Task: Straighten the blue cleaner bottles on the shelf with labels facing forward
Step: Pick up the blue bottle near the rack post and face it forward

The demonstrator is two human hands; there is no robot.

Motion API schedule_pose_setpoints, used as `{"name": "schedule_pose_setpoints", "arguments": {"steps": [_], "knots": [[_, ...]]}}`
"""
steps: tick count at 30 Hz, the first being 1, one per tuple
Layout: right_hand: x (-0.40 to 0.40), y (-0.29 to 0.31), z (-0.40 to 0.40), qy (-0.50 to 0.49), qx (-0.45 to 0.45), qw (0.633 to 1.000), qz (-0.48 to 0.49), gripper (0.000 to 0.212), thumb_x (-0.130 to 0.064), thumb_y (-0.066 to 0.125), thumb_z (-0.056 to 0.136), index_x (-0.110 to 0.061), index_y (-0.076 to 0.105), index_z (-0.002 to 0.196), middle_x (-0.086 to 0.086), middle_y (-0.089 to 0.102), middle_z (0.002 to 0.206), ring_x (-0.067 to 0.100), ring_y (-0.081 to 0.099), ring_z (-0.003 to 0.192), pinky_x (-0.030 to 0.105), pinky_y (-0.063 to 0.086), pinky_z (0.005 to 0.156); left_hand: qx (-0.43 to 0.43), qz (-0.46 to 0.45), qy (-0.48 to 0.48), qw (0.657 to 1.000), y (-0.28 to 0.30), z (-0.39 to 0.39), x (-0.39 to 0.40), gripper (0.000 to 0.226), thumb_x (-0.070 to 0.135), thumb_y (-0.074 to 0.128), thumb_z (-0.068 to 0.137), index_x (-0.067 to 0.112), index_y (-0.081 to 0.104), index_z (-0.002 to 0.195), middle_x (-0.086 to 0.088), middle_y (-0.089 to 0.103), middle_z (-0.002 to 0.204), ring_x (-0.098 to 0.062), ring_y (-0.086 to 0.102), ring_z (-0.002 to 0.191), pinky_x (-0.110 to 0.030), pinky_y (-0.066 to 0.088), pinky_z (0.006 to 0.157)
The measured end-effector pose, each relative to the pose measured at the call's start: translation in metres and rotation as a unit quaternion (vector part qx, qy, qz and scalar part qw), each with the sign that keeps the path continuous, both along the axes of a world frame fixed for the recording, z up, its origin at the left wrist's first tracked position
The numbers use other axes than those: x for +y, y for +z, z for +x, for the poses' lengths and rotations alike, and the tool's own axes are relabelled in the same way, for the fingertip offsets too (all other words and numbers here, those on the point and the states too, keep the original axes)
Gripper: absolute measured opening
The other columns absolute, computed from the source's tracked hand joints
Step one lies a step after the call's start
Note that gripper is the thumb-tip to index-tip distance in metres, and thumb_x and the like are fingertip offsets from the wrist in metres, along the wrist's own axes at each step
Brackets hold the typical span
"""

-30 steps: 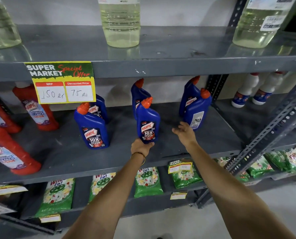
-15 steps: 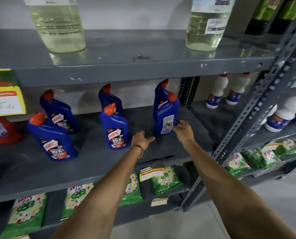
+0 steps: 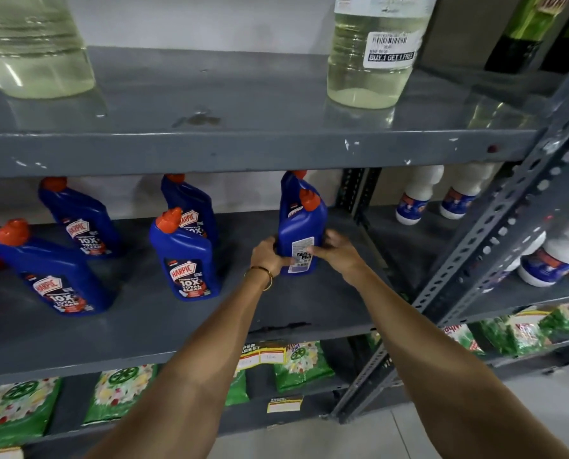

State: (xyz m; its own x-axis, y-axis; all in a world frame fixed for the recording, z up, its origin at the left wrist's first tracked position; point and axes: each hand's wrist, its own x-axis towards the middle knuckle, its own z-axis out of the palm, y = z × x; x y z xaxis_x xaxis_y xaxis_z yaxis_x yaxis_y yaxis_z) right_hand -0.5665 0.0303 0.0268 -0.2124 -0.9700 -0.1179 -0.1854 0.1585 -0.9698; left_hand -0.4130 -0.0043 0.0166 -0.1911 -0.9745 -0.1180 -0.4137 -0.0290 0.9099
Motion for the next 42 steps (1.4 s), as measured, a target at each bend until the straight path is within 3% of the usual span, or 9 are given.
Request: {"name": "schedule_pose_setpoints", "arguments": {"steps": [10, 14, 18, 22, 25, 30, 32, 36, 42], "knots": [[0.001, -0.001, -0.008, 0.015, -0.026, 0.997, -0.067, 0.03, -0.003, 0.064, 0.082, 0.0, 0.058, 0.111, 0.026, 0.063, 0.118, 0.022, 0.063, 0.095, 0.026, 0.055, 0.079, 0.035, -0.041, -0.028, 0.998, -0.002, 0.004, 0.005, 0.058, 0.013, 0.082, 0.063, 0.006, 0.056, 0.114, -0.015, 0.067, 0.114, -0.028, 0.064, 0.1, -0.033, 0.053, 0.083], [0.006, 0.011, -0.006, 0.03, -0.08, 0.994, -0.062, 0.037, -0.007, 0.058, 0.088, -0.015, 0.054, 0.124, 0.009, 0.062, 0.124, 0.019, 0.06, 0.111, 0.036, 0.049, 0.096, 0.052, -0.085, 0.008, 0.995, -0.001, 0.0, 0.016, 0.045, 0.022, 0.083, 0.063, 0.009, 0.052, 0.093, -0.014, 0.069, 0.1, -0.026, 0.065, 0.086, -0.034, 0.055, 0.074], [0.011, 0.025, 0.003, 0.093, -0.088, 0.991, -0.044, 0.045, -0.019, 0.068, 0.081, -0.038, 0.053, 0.119, -0.01, 0.064, 0.121, 0.006, 0.06, 0.111, 0.026, 0.049, 0.092, 0.026, -0.127, 0.052, 0.99, 0.0, -0.009, 0.027, 0.04, 0.03, 0.081, 0.063, 0.016, 0.048, 0.082, -0.006, 0.066, 0.084, -0.023, 0.063, 0.074, -0.034, 0.053, 0.065], [0.011, 0.022, 0.012, 0.061, -0.072, 0.995, -0.036, 0.073, -0.022, 0.079, 0.069, -0.028, 0.043, 0.133, -0.001, 0.06, 0.129, 0.017, 0.057, 0.117, 0.04, 0.047, 0.1, -0.027, -0.191, 0.068, 0.979, 0.001, -0.019, 0.04, 0.041, 0.039, 0.076, 0.064, 0.013, 0.052, 0.086, -0.004, 0.064, 0.083, -0.018, 0.058, 0.069, -0.028, 0.047, 0.059], [0.013, 0.019, 0.011, 0.011, -0.093, 0.994, -0.056, 0.068, -0.023, 0.081, 0.063, -0.025, 0.052, 0.124, 0.001, 0.066, 0.119, 0.02, 0.063, 0.108, 0.043, 0.052, 0.095, -0.028, -0.226, 0.031, 0.973, 0.006, -0.019, 0.045, 0.045, 0.046, 0.077, 0.06, 0.016, 0.056, 0.087, 0.003, 0.062, 0.078, -0.013, 0.056, 0.065, -0.02, 0.042, 0.053], [0.021, 0.016, 0.003, 0.009, -0.171, 0.983, -0.069, 0.063, -0.021, 0.082, 0.057, -0.021, 0.059, 0.116, 0.001, 0.07, 0.11, 0.021, 0.065, 0.104, 0.029, 0.052, 0.08, 0.205, -0.003, -0.041, 0.978, 0.011, 0.004, 0.032, 0.015, 0.033, 0.061, 0.085, 0.019, 0.063, 0.086, -0.003, 0.066, 0.087, -0.017, 0.063, 0.083, -0.037, 0.052, 0.08], [0.023, 0.017, 0.004, 0.024, -0.194, 0.978, -0.074, 0.055, -0.019, 0.079, 0.061, -0.021, 0.06, 0.113, 0.002, 0.07, 0.108, 0.02, 0.065, 0.102, 0.029, 0.052, 0.081, 0.193, 0.089, -0.07, 0.975, 0.009, 0.008, 0.025, 0.018, 0.034, 0.047, 0.093, 0.02, 0.06, 0.097, -0.004, 0.062, 0.103, -0.017, 0.058, 0.097, -0.039, 0.046, 0.094], [0.025, 0.022, 0.005, 0.044, -0.228, 0.969, -0.079, 0.04, -0.014, 0.072, 0.069, -0.019, 0.062, 0.107, 0.002, 0.069, 0.102, 0.017, 0.066, 0.096, 0.029, 0.054, 0.082, 0.256, 0.26, -0.146, 0.919, 0.008, 0.008, 0.025, 0.021, 0.03, 0.044, 0.095, 0.017, 0.059, 0.1, -0.003, 0.064, 0.09, -0.014, 0.064, 0.08, -0.034, 0.054, 0.081], [0.025, 0.028, -0.006, 0.021, -0.268, 0.96, -0.077, 0.029, -0.003, 0.061, 0.08, -0.013, 0.061, 0.107, 0.006, 0.066, 0.105, 0.02, 0.061, 0.1, 0.033, 0.05, 0.089, 0.311, 0.265, -0.145, 0.901, 0.007, 0.005, 0.025, 0.013, 0.018, 0.052, 0.092, 0.012, 0.058, 0.102, -0.006, 0.064, 0.099, -0.018, 0.061, 0.093, -0.037, 0.051, 0.086]]}}
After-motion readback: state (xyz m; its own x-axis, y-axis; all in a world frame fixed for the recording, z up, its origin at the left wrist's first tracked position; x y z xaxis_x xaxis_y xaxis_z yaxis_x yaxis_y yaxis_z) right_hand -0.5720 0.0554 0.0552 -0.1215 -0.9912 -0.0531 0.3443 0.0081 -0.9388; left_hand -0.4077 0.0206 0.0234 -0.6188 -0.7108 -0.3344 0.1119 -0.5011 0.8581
